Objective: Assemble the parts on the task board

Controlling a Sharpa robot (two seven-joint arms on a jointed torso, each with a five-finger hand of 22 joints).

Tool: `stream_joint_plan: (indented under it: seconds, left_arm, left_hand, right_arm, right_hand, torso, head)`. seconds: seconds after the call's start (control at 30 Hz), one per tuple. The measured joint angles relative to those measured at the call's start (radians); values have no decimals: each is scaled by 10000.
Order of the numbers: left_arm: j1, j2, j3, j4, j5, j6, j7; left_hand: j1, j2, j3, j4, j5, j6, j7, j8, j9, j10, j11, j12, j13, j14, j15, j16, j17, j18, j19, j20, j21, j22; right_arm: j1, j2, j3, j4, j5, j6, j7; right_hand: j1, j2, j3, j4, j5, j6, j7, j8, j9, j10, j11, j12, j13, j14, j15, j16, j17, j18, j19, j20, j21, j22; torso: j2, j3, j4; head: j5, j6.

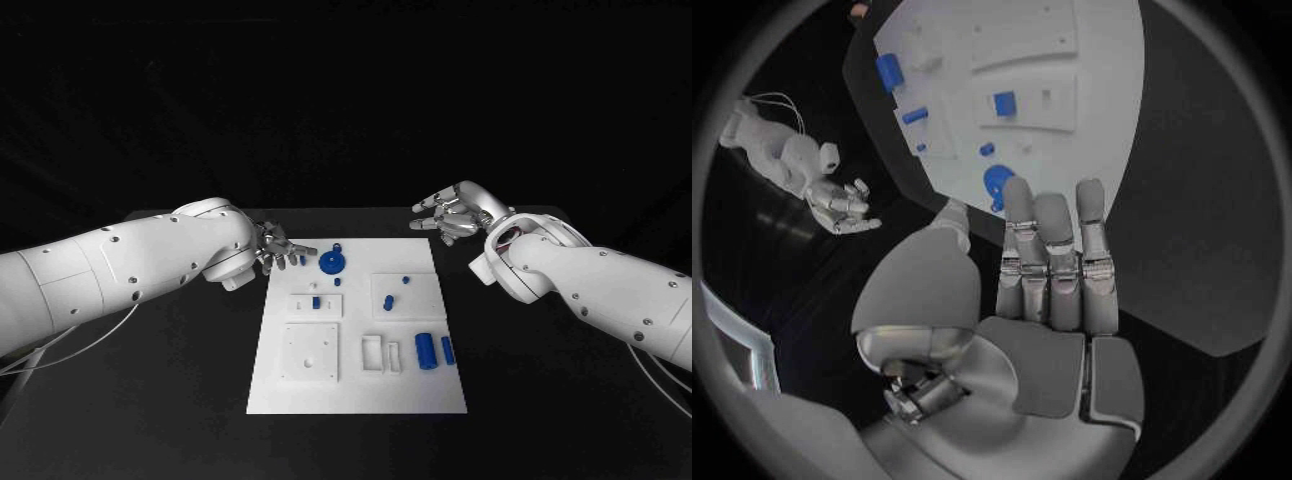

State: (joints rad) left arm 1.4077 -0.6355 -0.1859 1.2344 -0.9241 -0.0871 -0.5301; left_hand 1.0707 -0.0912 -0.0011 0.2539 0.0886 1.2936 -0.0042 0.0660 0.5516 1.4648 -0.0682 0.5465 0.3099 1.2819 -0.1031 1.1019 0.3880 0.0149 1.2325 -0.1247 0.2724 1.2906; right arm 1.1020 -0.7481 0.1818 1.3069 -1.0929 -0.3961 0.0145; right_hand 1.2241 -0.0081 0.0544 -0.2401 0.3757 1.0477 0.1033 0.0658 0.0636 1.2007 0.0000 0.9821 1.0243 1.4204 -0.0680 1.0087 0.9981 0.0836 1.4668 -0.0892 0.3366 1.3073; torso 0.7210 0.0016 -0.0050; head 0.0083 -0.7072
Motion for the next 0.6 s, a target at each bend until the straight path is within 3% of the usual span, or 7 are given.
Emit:
stream_joint_plan:
  seconds: [0.1,0.3,0.47,0.6]
  left_arm:
    - [149,227,31,-598,219,13,44]
    - [345,855,73,-1994,542,146,177]
    - [387,1408,75,-3027,701,493,255]
    - [394,1882,75,-3820,741,1012,294]
  left_hand:
    - [140,573,-353,-628,560,-414,172,0,-1048,-3,99,-483,55,-140,70,-149,-221,1,73,72,-440,-111]
    - [515,1059,-803,-1381,2029,-600,249,0,-1745,19,150,-857,79,-211,137,-236,-388,1,109,107,-856,-178]
    - [462,1112,-1044,-1621,2467,-600,249,0,-1766,19,150,-942,175,-305,163,-236,-409,1,145,143,-1073,-89]
    - [380,1273,-1141,-1771,2647,-760,231,0,-1116,19,150,-945,292,-495,174,-175,-429,0,156,153,-1327,136]
  right_arm:
    - [0,10,0,-15,0,0,1]
    - [-2,45,0,-45,0,1,3]
    - [-1,63,0,-57,0,2,5]
    - [-1,86,1,-58,1,2,5]
  right_hand:
    - [0,0,0,0,0,0,0,0,0,0,0,0,0,0,0,0,9,1,0,0,0,0]
    - [0,0,0,0,0,0,0,0,0,0,0,0,1,0,0,0,9,0,0,0,0,8]
    - [0,0,0,0,0,1,0,0,0,0,0,0,2,0,0,0,9,1,0,0,0,8]
    - [0,0,0,0,12,0,0,0,0,0,0,0,2,0,0,0,8,1,0,0,0,7]
  torso:
    - [6,1,-8]
    - [19,-2,-48]
    - [51,-8,-97]
    - [92,-13,-150]
  head:
    - [34,63]
    - [107,139]
    - [169,187]
    - [222,229]
